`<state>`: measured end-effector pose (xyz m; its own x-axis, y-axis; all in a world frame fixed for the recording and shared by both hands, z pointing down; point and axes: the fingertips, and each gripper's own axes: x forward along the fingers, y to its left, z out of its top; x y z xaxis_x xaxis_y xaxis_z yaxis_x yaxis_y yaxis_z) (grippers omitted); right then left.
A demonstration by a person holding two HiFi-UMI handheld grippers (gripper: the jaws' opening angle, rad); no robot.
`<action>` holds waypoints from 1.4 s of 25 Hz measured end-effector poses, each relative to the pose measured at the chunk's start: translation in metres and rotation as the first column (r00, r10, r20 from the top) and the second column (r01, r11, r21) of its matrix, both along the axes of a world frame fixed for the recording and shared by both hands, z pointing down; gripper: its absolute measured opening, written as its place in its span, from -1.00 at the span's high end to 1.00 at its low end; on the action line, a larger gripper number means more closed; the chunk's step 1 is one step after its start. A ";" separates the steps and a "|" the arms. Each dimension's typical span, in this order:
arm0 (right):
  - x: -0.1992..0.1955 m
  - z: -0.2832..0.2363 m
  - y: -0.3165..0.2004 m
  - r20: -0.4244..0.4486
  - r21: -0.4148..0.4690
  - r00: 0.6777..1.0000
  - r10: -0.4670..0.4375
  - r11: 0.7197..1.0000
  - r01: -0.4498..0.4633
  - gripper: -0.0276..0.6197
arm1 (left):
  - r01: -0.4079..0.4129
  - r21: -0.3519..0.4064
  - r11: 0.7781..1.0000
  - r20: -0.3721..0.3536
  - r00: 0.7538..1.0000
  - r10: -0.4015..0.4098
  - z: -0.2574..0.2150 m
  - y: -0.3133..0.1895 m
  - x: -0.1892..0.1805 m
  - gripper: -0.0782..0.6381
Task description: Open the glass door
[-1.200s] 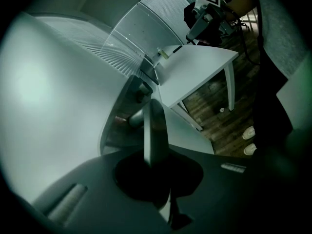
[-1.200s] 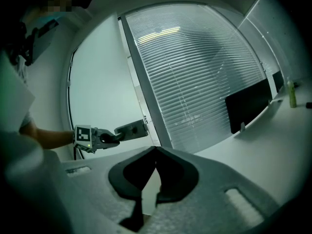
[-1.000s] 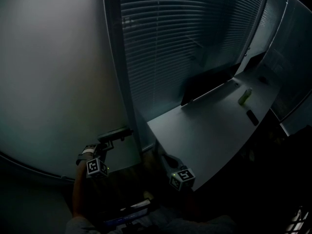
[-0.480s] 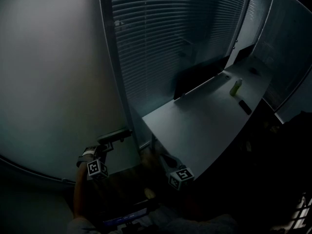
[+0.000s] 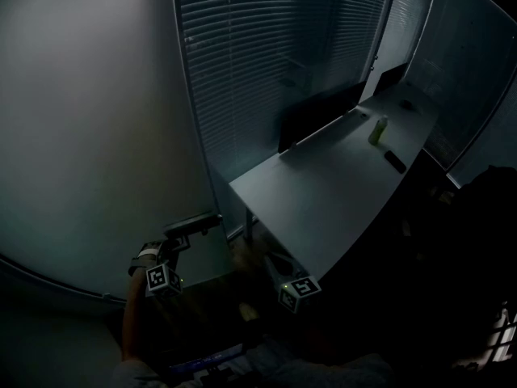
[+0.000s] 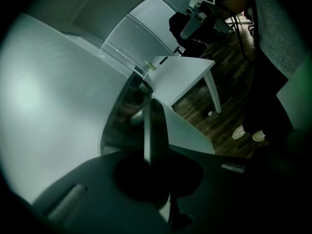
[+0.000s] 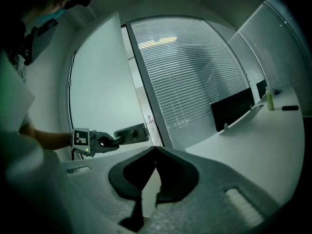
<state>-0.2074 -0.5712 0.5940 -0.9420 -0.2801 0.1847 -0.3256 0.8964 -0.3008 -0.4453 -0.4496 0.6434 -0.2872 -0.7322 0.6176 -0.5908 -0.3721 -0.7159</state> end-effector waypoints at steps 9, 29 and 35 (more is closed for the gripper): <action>0.029 -0.007 0.028 -0.016 -0.005 0.999 0.036 0.999 -0.036 0.91 | -0.044 0.003 0.999 0.000 0.999 0.044 0.000 0.020 0.026 0.77; 0.085 -0.011 0.098 -0.001 0.026 0.990 0.141 0.990 -0.141 0.91 | -0.133 0.006 0.991 -0.005 0.991 0.133 0.000 0.059 0.075 0.78; 0.099 -0.016 0.117 0.002 0.032 0.985 0.173 0.984 -0.173 0.91 | -0.161 0.007 0.987 -0.001 0.987 0.161 -0.002 0.069 0.089 0.78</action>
<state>-0.1087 -0.4545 0.5782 -0.8784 -0.4451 0.1739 -0.4773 0.8356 -0.2721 -0.3560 -0.3801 0.6419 -0.1643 -0.7731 0.6127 -0.5243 -0.4577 -0.7181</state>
